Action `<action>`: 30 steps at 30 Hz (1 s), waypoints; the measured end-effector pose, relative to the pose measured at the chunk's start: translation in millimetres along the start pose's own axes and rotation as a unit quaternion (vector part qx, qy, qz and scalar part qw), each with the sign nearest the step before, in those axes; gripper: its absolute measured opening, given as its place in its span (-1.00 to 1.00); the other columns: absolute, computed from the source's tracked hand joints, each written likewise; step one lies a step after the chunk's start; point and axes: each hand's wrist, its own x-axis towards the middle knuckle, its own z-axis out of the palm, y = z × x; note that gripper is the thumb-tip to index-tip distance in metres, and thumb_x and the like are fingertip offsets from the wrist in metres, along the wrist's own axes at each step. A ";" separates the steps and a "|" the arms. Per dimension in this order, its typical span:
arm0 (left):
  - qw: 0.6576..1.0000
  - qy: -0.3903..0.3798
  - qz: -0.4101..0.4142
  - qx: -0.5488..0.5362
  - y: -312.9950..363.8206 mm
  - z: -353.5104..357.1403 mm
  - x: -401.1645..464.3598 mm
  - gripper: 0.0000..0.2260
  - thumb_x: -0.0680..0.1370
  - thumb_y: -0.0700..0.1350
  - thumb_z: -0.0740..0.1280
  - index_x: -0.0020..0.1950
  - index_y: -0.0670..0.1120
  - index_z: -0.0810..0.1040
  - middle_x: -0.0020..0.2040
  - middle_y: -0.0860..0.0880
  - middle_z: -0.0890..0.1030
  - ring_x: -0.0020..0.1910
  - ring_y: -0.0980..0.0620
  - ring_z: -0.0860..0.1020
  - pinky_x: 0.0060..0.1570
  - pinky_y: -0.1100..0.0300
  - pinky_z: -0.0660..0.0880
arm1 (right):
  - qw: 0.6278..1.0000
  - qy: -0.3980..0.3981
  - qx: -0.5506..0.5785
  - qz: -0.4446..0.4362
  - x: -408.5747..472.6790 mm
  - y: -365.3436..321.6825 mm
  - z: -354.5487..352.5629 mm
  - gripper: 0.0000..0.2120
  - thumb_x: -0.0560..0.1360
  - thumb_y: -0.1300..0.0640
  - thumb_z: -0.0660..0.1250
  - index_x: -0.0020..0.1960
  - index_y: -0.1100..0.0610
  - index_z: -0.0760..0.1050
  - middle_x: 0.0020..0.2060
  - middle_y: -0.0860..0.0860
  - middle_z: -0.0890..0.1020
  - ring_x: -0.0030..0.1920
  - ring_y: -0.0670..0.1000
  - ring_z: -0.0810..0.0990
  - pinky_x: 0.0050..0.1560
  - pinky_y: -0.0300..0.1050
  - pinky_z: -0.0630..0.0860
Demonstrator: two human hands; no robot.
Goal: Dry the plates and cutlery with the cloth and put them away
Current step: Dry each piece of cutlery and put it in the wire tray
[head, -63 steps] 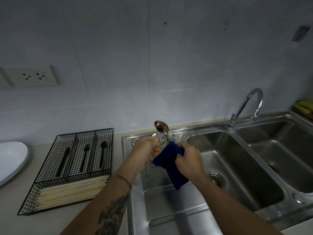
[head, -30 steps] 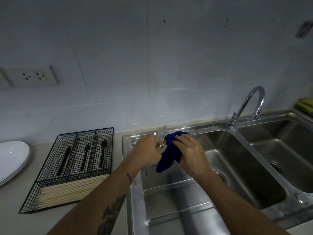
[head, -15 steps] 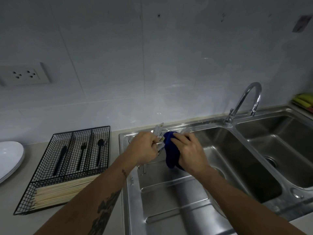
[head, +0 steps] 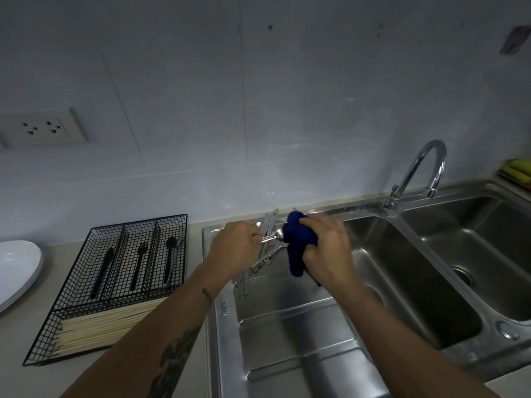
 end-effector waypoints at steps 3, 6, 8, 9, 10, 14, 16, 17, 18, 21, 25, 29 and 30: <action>0.999 -0.007 -0.018 -0.049 6.3 -1.9 0.9 -0.79 0.57 -0.19 0.24 -0.18 -0.12 0.65 -0.21 0.00 0.65 -0.14 0.03 0.59 -0.30 0.32 0.22 | 0.990 -0.036 -0.041 -0.134 -14.9 -5.6 9.4 -0.42 0.19 0.39 0.48 0.21 0.23 0.60 0.23 0.12 0.60 0.19 0.18 0.48 0.27 -0.06 0.42; 0.998 -0.019 -0.018 -0.059 -0.3 -2.8 -5.0 -0.78 0.54 -0.21 0.24 -0.24 -0.12 0.63 -0.27 0.01 0.66 -0.21 0.01 0.61 -0.16 0.24 0.26 | 0.995 0.000 -0.043 -0.088 -19.3 8.7 11.2 -0.41 0.20 0.49 0.41 0.23 0.23 0.59 0.20 0.10 0.62 0.14 0.17 0.51 0.23 0.04 0.52; 0.997 -0.024 -0.011 -0.072 -5.8 0.1 -8.2 -0.78 0.53 -0.21 0.25 -0.28 -0.13 0.61 -0.26 0.04 0.67 -0.25 0.02 0.62 -0.18 0.19 0.43 | 0.997 0.011 -0.047 -0.065 -20.2 10.1 10.4 -0.39 0.18 0.48 0.44 0.23 0.23 0.59 0.18 0.09 0.63 0.10 0.15 0.51 0.15 0.06 0.57; 0.996 -0.026 -0.005 -0.082 -6.9 1.6 -8.0 -0.78 0.52 -0.21 0.25 -0.29 -0.14 0.60 -0.26 0.03 0.67 -0.27 0.00 0.62 -0.23 0.11 0.53 | 0.995 0.009 -0.055 -0.088 -20.9 6.6 10.3 -0.39 0.17 0.45 0.48 0.22 0.22 0.59 0.19 0.09 0.62 0.09 0.14 0.50 0.15 0.02 0.56; 0.996 -0.026 0.002 -0.088 -6.1 2.1 -7.4 -0.78 0.52 -0.20 0.26 -0.29 -0.13 0.61 -0.26 0.02 0.66 -0.28 0.00 0.61 -0.24 0.05 0.57 | 0.990 -0.001 -0.064 -0.122 -21.9 1.8 10.5 -0.41 0.18 0.39 0.50 0.21 0.21 0.60 0.20 0.09 0.62 0.09 0.13 0.50 0.16 -0.02 0.54; 0.995 -0.024 0.008 -0.101 -1.0 1.7 -5.1 -0.78 0.55 -0.20 0.27 -0.25 -0.10 0.64 -0.29 0.02 0.64 -0.37 0.08 0.56 -0.38 0.13 0.51 | 0.983 -0.020 -0.085 -0.164 -21.0 1.2 8.6 -0.48 0.25 0.34 0.45 0.21 0.18 0.60 0.23 0.07 0.60 0.11 0.14 0.48 0.16 -0.01 0.52; 0.993 -0.032 0.013 -0.112 1.0 1.5 -9.9 -0.78 0.55 -0.22 0.27 -0.23 -0.10 0.66 -0.31 0.08 0.61 -0.45 0.21 0.50 -0.45 0.34 0.37 | 0.993 -0.010 -0.074 -0.090 -19.7 11.3 7.7 -0.39 0.21 0.43 0.39 0.25 0.18 0.57 0.18 0.05 0.63 0.07 0.13 0.46 0.10 0.04 0.56; 0.992 -0.037 0.017 -0.122 2.1 1.1 -13.0 -0.78 0.56 -0.23 0.27 -0.20 -0.10 0.67 -0.33 0.12 0.59 -0.46 0.24 0.49 -0.44 0.40 0.33 | 0.995 -0.006 -0.069 -0.069 -19.1 16.1 7.0 -0.38 0.20 0.45 0.37 0.25 0.18 0.57 0.16 0.05 0.64 0.05 0.13 0.46 0.06 0.05 0.56; 0.990 -0.040 0.022 -0.131 3.2 0.5 -15.4 -0.81 0.56 -0.21 0.28 -0.17 -0.10 0.67 -0.34 0.15 0.57 -0.44 0.25 0.49 -0.41 0.39 0.35 | 0.996 -0.005 -0.065 -0.061 -18.7 18.2 6.0 -0.38 0.20 0.44 0.37 0.26 0.18 0.57 0.14 0.05 0.65 0.04 0.13 0.47 0.05 0.04 0.56; 0.987 -0.031 0.040 -0.153 4.2 -1.4 -17.5 -0.93 0.51 -0.15 0.38 -0.14 -0.01 0.64 -0.30 0.13 0.59 -0.32 0.19 0.52 -0.28 0.23 0.48 | 0.999 0.003 -0.039 -0.037 -13.0 14.5 0.3 -0.40 0.21 0.47 0.33 0.23 0.18 0.60 0.11 0.05 0.66 0.03 0.12 0.50 0.11 -0.12 0.45; 0.990 0.000 0.053 -0.132 -1.3 -0.3 -16.1 -0.94 0.49 -0.18 0.41 -0.13 -0.04 0.65 -0.20 0.12 0.55 -0.21 0.14 0.50 -0.20 0.21 0.47 | 0.979 0.056 0.107 0.162 -8.6 18.3 -14.2 -0.46 0.31 0.49 0.20 0.14 0.09 0.64 -0.01 0.03 0.69 -0.06 -0.01 0.57 0.06 -0.22 0.48; 0.994 0.023 0.019 -0.102 -6.6 -0.9 -11.3 -0.87 0.51 -0.20 0.35 -0.14 -0.06 0.69 -0.19 0.13 0.59 -0.15 0.11 0.55 -0.08 0.16 0.53 | 0.977 0.054 0.123 0.167 -9.1 16.5 -22.2 -0.47 0.31 0.48 0.20 0.17 0.12 0.63 0.04 0.04 0.67 0.00 -0.04 0.56 0.06 -0.38 0.48; 0.995 0.016 0.014 -0.092 -5.1 -1.6 -10.2 -0.86 0.51 -0.19 0.34 -0.13 -0.06 0.70 -0.20 0.13 0.59 -0.14 0.10 0.56 -0.07 0.17 0.53 | 0.985 0.053 0.103 0.126 -8.4 9.6 -22.0 -0.47 0.29 0.47 0.22 0.17 0.15 0.63 0.05 0.05 0.67 0.00 -0.05 0.54 0.06 -0.48 0.39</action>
